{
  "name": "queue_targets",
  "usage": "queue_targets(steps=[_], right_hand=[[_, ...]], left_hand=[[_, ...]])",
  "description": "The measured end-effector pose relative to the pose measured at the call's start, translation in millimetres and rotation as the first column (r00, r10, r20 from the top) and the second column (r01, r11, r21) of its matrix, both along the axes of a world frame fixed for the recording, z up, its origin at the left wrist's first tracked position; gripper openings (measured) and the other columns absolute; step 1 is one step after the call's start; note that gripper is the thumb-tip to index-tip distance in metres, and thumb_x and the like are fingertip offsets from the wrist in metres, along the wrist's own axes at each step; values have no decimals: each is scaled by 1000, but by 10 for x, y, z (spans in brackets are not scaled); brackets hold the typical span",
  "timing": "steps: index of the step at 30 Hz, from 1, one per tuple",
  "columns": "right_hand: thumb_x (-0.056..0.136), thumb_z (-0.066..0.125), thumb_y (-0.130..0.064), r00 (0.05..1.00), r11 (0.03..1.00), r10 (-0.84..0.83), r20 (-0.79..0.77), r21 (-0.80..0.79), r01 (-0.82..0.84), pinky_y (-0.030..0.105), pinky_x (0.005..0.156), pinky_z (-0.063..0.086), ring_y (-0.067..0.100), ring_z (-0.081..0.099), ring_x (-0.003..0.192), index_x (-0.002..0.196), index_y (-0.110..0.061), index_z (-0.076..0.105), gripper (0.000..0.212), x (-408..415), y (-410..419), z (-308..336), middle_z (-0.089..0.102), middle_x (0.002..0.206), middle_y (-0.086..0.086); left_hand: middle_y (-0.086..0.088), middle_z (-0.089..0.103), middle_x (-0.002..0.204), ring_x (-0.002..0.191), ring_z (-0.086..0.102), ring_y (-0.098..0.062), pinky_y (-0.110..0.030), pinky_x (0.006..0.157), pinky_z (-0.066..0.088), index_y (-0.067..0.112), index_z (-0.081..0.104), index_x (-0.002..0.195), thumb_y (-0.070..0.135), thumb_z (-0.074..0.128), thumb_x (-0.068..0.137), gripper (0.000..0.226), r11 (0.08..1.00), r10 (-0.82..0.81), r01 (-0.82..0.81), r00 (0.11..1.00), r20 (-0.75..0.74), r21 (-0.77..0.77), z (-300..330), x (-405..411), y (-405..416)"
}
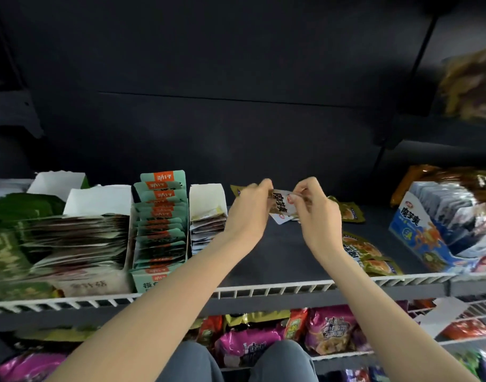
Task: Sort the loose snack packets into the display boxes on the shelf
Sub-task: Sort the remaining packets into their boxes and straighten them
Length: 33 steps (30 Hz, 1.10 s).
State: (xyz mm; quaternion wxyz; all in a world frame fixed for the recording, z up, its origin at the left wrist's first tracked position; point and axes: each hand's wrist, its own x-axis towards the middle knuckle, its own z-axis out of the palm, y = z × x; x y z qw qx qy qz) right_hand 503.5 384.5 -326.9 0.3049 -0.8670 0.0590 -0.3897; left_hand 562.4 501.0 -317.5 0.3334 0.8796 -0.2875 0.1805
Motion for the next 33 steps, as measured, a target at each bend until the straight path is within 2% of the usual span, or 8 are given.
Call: queue_targets(steps=[3,7,11,16,19,24,27,33], right_hand=[[91,60,-25,997,995,76,9,65,-77,36,64,53,14,63,75,99,-21,55,10,-28,112,138,66,84,-5],[92,58,-20,988,990,141,-67,-1,-142,31,69,51,14,63,81,105,-15,63,14,30,311,242,69,91,-2],[94,53,-21,987,977,128,-96,-161,-142,33,61,47,18,60,72,101,-15,63,13,119,584,307,68,85,0],[96,45,-13,982,877,13,-190,-469,-102,35,64,48,24,60,85,113,-20,55,21,224,803,332,62,100,2],[92,50,-6,981,843,-35,-190,-533,-73,31,59,41,24,59,82,111,-20,53,24,268,839,350,59,96,2],[86,56,0,977,777,-57,-205,-624,-86,30,59,37,21,55,86,110,-19,53,30,253,835,378,54,92,1],[90,50,-1,951,821,-10,-308,-545,-168,33,62,44,25,58,86,107,-14,56,22,297,855,298,55,93,4],[90,37,5,864,945,234,-446,-104,-310,26,92,45,19,58,109,120,-12,60,42,418,786,163,63,118,6]], left_hand=[[-6,63,80,74,61,-21,-38,66,51,13,56,88,14,49,95,10,991,-13,20,999,52,-132,142,-31,203],[-1,66,75,67,64,-10,-30,65,54,14,58,85,14,52,95,12,959,-24,35,999,44,-280,258,-59,536],[0,67,75,63,63,-3,-13,59,49,15,62,87,19,53,95,13,956,16,-21,1000,-20,-291,243,0,891],[1,65,94,80,59,-12,-22,72,43,16,71,102,29,61,90,21,984,170,-168,985,27,-50,149,135,1207],[6,57,98,80,56,-9,-27,75,49,19,67,104,28,64,87,19,990,128,-121,986,106,-77,159,105,1282],[5,67,95,82,60,-9,-32,74,55,20,64,104,22,63,88,17,996,47,-30,977,210,-84,167,92,1255],[2,68,97,87,62,-12,-32,75,54,20,65,102,22,59,90,13,996,89,-91,977,195,1,131,100,1230],[-2,65,114,108,54,-19,-34,86,46,23,62,117,30,58,90,28,957,137,-155,987,87,245,94,96,1143]])
